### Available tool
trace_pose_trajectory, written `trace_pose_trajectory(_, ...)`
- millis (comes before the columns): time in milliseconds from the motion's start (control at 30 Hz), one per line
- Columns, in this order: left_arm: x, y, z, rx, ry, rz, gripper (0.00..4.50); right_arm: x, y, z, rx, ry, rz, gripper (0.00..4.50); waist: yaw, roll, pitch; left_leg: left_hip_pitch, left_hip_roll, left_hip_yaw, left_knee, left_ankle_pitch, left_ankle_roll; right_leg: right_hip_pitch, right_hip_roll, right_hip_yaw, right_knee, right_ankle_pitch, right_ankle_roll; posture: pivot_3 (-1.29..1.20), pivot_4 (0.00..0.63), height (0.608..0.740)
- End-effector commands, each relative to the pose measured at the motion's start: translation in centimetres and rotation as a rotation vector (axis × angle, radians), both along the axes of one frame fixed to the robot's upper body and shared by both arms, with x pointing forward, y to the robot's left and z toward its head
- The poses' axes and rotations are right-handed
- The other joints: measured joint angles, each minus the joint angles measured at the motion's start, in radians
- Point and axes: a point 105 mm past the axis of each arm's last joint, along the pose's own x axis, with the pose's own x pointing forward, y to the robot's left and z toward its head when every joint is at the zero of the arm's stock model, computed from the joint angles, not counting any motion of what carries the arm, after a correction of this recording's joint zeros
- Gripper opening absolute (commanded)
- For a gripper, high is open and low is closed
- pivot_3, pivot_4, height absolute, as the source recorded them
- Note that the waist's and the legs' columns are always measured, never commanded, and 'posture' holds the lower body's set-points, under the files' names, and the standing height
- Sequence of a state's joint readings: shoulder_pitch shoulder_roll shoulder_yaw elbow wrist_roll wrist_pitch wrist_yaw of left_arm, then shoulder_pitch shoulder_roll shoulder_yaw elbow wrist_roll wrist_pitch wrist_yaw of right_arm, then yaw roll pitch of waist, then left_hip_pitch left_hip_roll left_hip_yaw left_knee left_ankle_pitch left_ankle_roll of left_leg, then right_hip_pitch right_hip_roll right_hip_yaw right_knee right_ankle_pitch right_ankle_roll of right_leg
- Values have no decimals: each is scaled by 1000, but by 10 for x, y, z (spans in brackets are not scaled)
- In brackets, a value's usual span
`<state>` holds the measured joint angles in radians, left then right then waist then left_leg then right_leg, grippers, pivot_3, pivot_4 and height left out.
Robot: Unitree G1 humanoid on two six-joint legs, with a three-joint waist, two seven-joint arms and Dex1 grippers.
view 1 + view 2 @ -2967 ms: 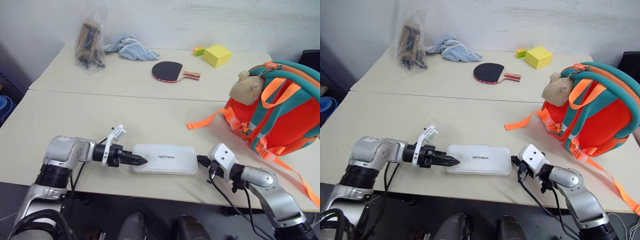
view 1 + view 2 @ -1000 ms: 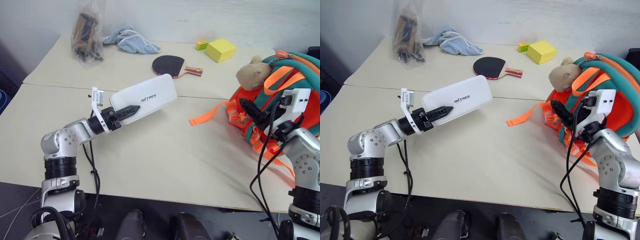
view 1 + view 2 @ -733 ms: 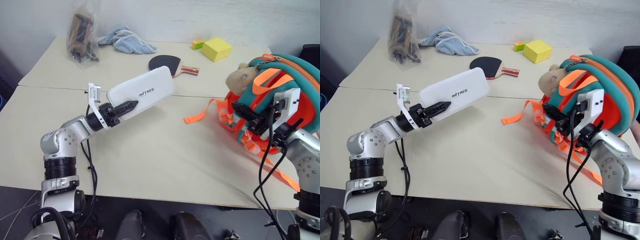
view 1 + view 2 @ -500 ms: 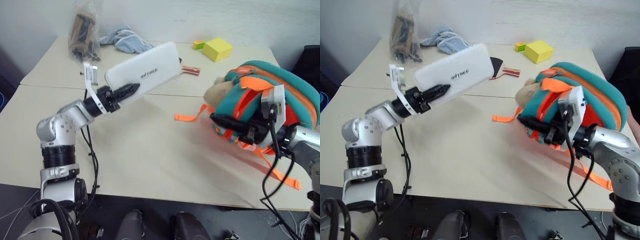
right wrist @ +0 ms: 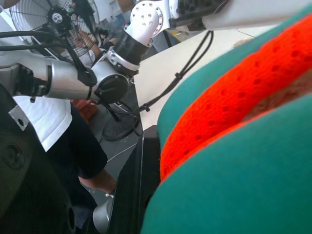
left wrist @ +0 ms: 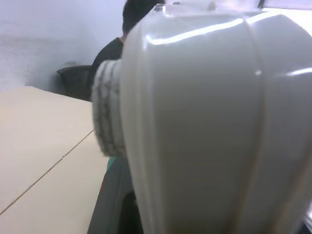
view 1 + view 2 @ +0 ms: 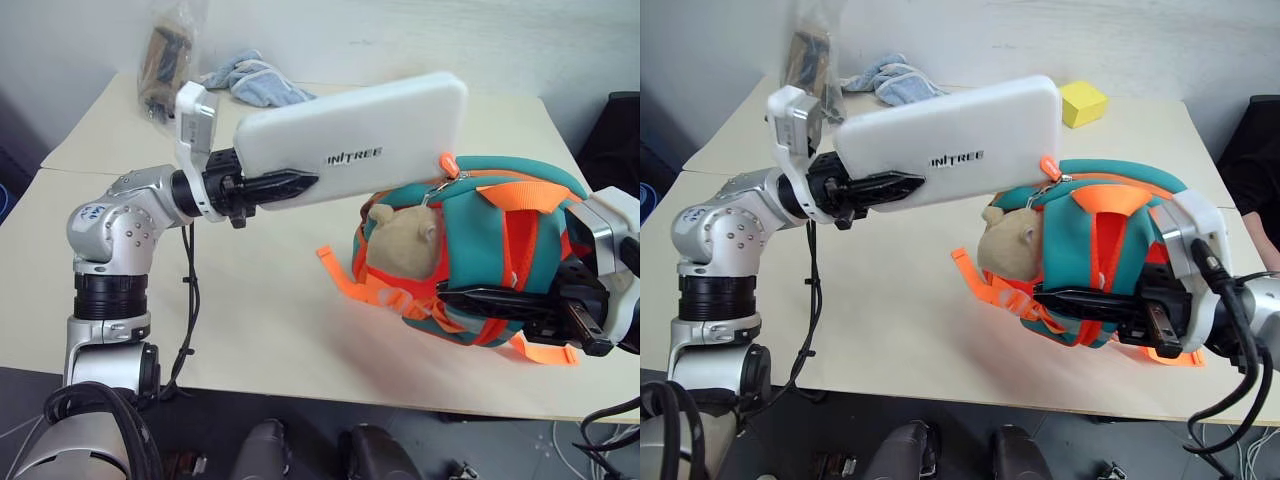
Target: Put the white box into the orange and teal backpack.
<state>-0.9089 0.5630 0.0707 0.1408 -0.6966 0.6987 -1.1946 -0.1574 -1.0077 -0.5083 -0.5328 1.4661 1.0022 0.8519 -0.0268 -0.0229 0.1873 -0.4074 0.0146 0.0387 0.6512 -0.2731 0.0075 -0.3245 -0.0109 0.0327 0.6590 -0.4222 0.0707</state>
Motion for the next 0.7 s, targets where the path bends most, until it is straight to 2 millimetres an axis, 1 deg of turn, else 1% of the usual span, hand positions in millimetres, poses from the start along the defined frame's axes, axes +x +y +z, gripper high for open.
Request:
trace_pose_trajectory(33,-1,3,10,72,-84,-55,1280,9,-11,3,4,-23,-62,23,1,0,0,0,0,0,0,0,0,0,0,0,0,0,0,0,150,740)
trace_pose_trajectory(100,7,7,3,180,-147,-63,1280,10,-13,1,17,-13,-72,23,1,-1,0,0,0,0,0,0,0,0,0,0,0,0,0,0,150,740)
trace_pose_trajectory(167,9,7,-2,247,-174,-99,1280,11,-14,2,28,-11,-71,23,2,-1,0,-1,0,0,-1,0,0,0,0,0,-1,0,0,0,150,740)
trace_pose_trajectory(333,21,2,1,333,-247,-146,1280,15,-11,1,36,-13,-74,23,2,-1,0,-1,0,0,-1,0,0,-1,0,0,-1,0,0,0,150,740)
trace_pose_trajectory(433,30,3,0,380,-270,-131,1280,9,-5,2,53,-16,-28,23,2,-2,1,-2,0,0,0,0,1,-2,-1,0,0,0,0,0,150,740)
trace_pose_trajectory(467,32,1,-4,408,-279,-137,1280,8,-2,1,57,-21,-19,23,2,-2,1,-3,0,0,0,-1,1,-2,-1,0,0,0,0,0,150,740)
trace_pose_trajectory(533,34,-5,-11,436,-305,-155,1280,7,3,0,61,-32,-14,23,1,-2,1,-3,0,0,-1,0,1,-2,0,0,0,0,0,0,150,740)
trace_pose_trajectory(567,34,-13,-15,437,-298,-176,1280,7,7,0,67,-37,-11,23,1,-2,1,-3,0,0,-1,0,1,-2,0,0,1,0,0,0,150,740)
trace_pose_trajectory(700,25,-61,-27,373,-248,-294,1280,9,16,-3,66,-51,-10,23,6,-2,1,-6,0,-1,0,0,1,-4,-1,-1,2,0,0,0,150,740)
